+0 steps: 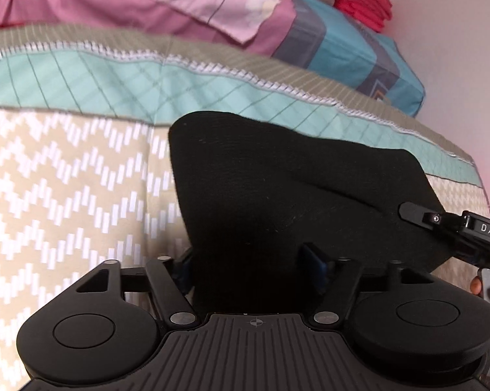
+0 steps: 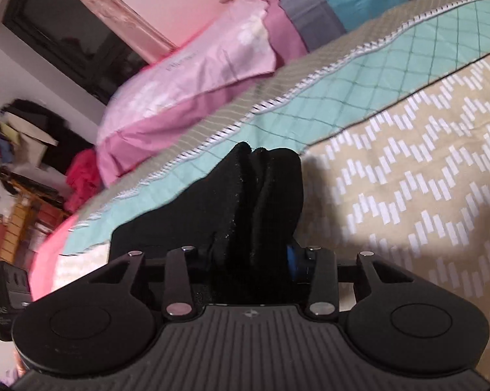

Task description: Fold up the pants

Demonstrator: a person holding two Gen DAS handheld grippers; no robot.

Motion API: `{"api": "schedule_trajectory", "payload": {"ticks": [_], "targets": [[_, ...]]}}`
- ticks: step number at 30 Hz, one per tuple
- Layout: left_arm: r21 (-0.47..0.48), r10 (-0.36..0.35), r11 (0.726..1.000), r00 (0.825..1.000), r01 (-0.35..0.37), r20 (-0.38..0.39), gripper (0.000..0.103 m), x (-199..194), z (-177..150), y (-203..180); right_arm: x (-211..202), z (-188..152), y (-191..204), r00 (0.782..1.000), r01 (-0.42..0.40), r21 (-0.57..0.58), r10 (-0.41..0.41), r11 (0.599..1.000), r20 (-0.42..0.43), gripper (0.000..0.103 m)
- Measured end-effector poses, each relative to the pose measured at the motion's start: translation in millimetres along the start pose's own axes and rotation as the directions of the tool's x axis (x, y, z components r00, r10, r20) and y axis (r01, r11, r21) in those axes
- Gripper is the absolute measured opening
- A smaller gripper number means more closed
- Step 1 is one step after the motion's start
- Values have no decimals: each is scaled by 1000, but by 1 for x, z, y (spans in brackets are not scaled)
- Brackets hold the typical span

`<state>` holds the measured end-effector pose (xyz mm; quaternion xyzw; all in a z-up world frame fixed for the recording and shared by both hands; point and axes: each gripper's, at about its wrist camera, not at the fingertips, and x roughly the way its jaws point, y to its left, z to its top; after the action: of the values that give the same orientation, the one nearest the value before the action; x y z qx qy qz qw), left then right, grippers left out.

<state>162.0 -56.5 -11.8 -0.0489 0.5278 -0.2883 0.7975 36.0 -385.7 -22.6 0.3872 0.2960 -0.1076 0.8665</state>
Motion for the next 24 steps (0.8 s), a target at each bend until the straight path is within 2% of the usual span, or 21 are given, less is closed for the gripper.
{"api": "schedule_trajectory", "payload": {"ticks": [7,11,16,18,19,20,21,22,23,24], "targets": [[71,-7,998,998,3,55,103,-66,-24,-44,-75,-23,3,994,-105,43,104,994,16,44],[99,-28,995,999,26,20,103,-92,-49,-61,-120,-53,0,994,-108,90,108,990,10,44],[112,-44,993,998,49,-53,103,-105,-96,-68,-161,-108,-9,997,-73,152,76,986,-11,44],[98,-42,994,995,51,-95,103,-97,-115,-63,-162,-132,-20,999,-21,199,29,980,-37,48],[92,-31,995,992,43,-126,103,-90,-123,-60,-159,-143,-25,998,37,195,-26,980,-61,49],[95,-11,995,987,27,-157,103,-79,-130,-57,-155,-150,-27,989,135,164,-123,977,-83,54],[98,28,995,982,-10,-187,103,-67,-137,-54,-156,-155,-27,976,217,141,-209,966,-69,68],[98,52,995,978,-32,-204,103,-59,-142,-52,-164,-157,-24,975,220,147,-219,964,-20,69],[99,48,995,981,-30,-189,103,-58,-145,-51,-173,-157,-19,972,225,146,-233,963,39,69],[109,50,994,984,-31,-170,103,-60,-146,-51,-181,-156,-8,958,255,112,-267,960,105,69]]}}
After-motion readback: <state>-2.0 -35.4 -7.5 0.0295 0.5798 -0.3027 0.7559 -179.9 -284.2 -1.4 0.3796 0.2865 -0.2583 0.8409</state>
